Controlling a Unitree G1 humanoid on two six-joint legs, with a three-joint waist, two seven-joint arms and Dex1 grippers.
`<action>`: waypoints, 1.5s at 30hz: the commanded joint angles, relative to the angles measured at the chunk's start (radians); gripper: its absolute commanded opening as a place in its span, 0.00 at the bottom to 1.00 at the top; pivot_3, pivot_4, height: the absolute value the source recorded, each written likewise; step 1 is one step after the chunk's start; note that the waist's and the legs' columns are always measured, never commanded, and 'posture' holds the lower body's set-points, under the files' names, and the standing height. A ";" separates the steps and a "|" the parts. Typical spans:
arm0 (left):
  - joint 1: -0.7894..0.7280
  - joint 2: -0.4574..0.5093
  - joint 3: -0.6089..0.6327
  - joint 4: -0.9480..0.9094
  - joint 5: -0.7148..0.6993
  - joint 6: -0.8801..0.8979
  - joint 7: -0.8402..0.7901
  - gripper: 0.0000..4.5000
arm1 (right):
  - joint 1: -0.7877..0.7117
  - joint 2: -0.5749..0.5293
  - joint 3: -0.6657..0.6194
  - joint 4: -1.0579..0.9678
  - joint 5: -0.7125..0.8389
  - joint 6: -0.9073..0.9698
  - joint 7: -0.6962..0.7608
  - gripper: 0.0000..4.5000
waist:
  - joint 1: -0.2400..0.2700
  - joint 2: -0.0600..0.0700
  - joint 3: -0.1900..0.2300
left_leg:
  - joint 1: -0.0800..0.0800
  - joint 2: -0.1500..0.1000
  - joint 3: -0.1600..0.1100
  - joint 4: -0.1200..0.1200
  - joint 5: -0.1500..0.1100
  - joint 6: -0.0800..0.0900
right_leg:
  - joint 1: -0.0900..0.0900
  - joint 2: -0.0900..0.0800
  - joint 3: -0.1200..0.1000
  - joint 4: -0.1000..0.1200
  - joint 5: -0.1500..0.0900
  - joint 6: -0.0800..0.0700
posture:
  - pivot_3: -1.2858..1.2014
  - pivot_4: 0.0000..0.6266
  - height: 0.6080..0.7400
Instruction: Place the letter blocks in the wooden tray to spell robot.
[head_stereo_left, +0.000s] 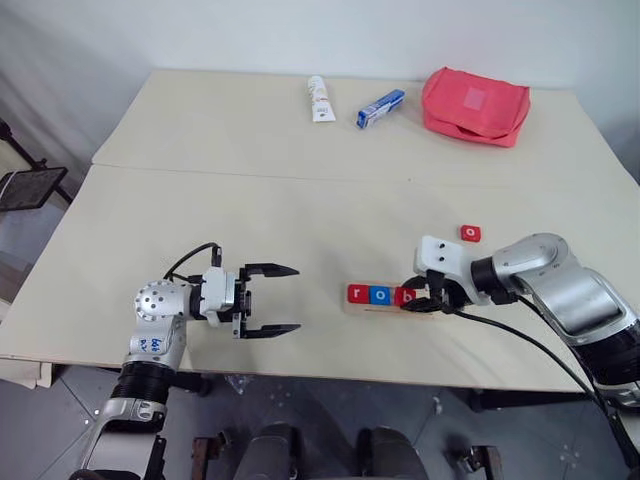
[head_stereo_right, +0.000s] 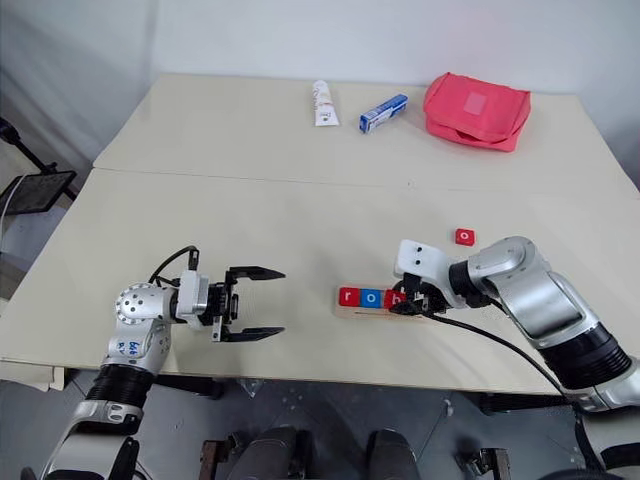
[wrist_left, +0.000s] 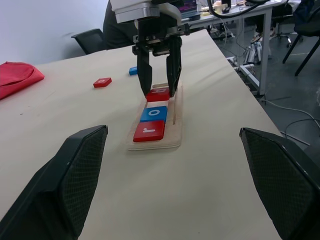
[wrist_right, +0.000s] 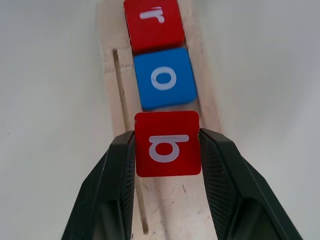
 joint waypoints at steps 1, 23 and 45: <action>0.008 -0.002 0.007 -0.038 -0.019 -0.013 0.003 1.00 | -0.029 0.011 0.004 0.007 -0.019 -0.019 0.013 0.32 | 0.000 0.000 0.000 | 0.000 0.000 0.000 0.000 0.000 0.000 | 0.000 0.000 0.000 0.000 0.000 0.000 | 0.52 0.24 1.00; -0.001 -0.007 0.007 -0.030 -0.004 -0.023 0.048 1.00 | -0.048 0.026 -0.067 -0.004 -0.012 0.003 0.022 0.99 | 0.001 0.000 0.000 | 0.000 0.000 0.000 0.000 0.000 0.000 | 0.000 0.000 0.000 0.001 0.000 0.000 | 0.52 0.24 1.00; -0.030 -0.023 -0.004 0.009 -0.001 -0.031 0.054 1.00 | 0.438 0.023 -0.684 -0.129 0.119 0.107 -0.339 0.99 | 0.017 0.000 0.000 | 0.000 -0.002 0.000 -0.001 0.000 0.000 | 0.001 -0.002 -0.002 0.001 0.000 0.000 | 0.52 0.24 1.00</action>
